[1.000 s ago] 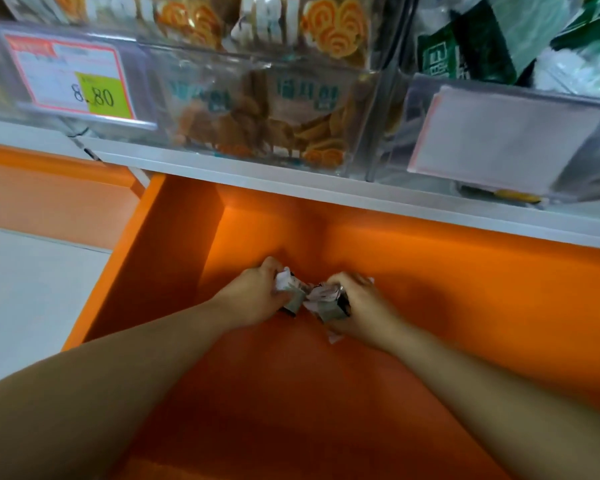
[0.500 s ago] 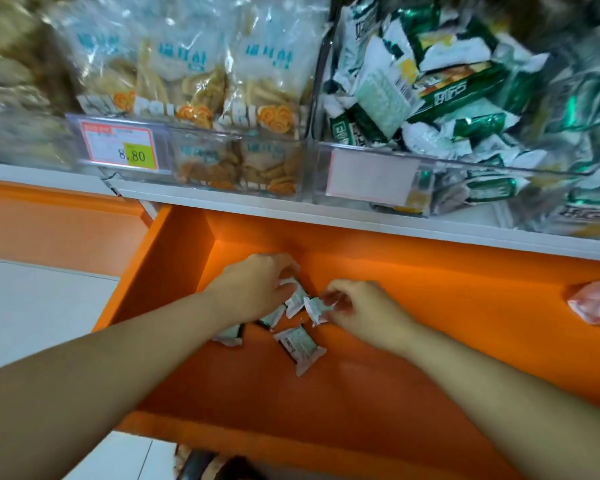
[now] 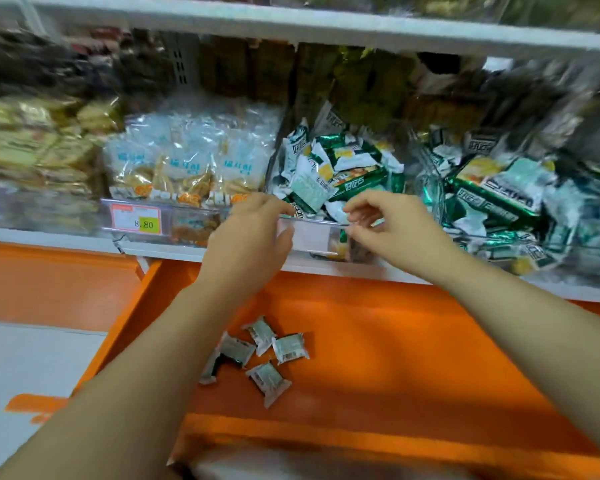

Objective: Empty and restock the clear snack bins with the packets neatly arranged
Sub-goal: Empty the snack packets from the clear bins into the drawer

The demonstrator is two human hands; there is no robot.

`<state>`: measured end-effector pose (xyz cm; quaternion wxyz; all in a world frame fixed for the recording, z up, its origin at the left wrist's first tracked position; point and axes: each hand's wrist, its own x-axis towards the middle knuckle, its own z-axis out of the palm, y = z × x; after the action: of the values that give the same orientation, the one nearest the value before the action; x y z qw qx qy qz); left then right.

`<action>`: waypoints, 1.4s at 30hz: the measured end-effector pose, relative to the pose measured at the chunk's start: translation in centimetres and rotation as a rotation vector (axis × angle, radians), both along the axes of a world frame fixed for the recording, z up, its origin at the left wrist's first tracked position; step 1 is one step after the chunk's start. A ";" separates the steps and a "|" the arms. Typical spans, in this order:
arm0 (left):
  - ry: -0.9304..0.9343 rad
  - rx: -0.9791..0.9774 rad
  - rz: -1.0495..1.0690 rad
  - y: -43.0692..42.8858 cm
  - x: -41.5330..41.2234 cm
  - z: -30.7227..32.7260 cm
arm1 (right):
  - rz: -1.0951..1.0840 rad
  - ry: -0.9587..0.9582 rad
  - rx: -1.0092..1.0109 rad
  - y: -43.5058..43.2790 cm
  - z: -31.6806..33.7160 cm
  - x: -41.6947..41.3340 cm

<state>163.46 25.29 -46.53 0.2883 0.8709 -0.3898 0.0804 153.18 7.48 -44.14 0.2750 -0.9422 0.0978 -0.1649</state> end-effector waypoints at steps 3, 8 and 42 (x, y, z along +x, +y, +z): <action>-0.017 -0.012 0.013 -0.2 0.6 -0.6 | -0.025 0.011 -0.112 -1.1 1.1 2.6; -0.043 -0.022 -0.047 0.0 2.9 -1.8 | 0.002 0.195 -0.071 -1.7 1.3 8.2; 0.115 -0.141 -0.116 0.1 3.8 -0.7 | 0.127 0.292 -0.257 -1.9 1.6 9.8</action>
<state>167.26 25.40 -47.26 0.3750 0.8275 -0.4158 0.0407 162.93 5.60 -42.58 0.1451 -0.9877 0.0551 -0.0198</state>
